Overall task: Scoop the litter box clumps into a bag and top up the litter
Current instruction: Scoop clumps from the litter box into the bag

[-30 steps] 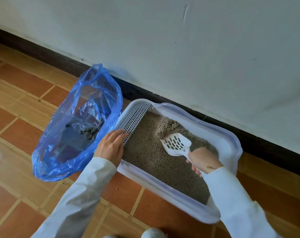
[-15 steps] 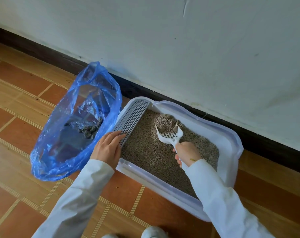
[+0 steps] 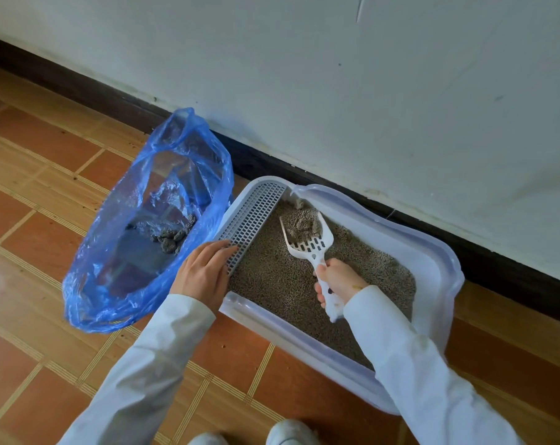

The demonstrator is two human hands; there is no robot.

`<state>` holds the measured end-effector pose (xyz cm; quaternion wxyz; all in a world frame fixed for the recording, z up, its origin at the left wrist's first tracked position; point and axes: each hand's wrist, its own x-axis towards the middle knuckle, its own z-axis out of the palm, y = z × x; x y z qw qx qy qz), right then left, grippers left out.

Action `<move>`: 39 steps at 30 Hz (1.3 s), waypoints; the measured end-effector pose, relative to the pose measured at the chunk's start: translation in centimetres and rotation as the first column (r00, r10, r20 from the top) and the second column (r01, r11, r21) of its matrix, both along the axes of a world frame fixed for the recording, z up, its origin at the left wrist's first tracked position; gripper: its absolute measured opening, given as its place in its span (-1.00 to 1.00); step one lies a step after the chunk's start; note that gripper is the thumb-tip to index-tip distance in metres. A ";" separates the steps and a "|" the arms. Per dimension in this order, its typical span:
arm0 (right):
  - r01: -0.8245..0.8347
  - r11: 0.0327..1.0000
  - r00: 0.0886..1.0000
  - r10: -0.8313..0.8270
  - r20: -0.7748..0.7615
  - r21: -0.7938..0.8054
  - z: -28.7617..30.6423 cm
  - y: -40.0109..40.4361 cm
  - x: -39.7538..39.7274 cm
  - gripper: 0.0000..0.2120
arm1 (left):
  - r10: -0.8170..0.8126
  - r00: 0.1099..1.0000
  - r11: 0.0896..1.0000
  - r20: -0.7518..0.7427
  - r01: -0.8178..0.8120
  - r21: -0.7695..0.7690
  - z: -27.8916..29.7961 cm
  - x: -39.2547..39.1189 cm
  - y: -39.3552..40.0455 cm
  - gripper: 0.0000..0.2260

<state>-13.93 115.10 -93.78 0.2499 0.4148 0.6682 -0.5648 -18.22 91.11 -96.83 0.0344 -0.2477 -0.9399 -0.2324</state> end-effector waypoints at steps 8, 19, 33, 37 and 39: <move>-0.038 0.999 0.998 0.036 -0.042 -0.038 0.5 -0.1 -0.2 -0.83 | 0.013 1.000 1.000 0.000 -0.013 0.001 -0.2 0.3 -0.3 -0.64; -0.027 0.999 0.985 0.030 -0.172 0.018 3.0 1.8 3.5 -0.83 | 0.089 0.988 0.996 -0.129 -0.087 0.017 0.3 0.4 -0.2 -0.67; -0.225 0.972 0.932 0.236 -0.277 0.070 8.4 -1.1 2.6 -0.84 | 0.163 0.985 0.983 -0.055 -0.167 -0.072 0.4 0.7 -1.2 -0.70; -0.381 0.908 0.861 0.417 -0.292 0.171 8.8 -4.0 -0.6 -0.85 | 0.200 0.979 0.977 -0.039 -0.202 -0.064 0.3 0.6 -1.9 -0.73; -0.442 0.860 0.814 0.503 -0.290 0.253 8.2 -5.5 -2.5 -0.86 | 0.197 0.980 0.979 -0.029 -0.198 -0.055 0.4 0.6 -2.4 -0.68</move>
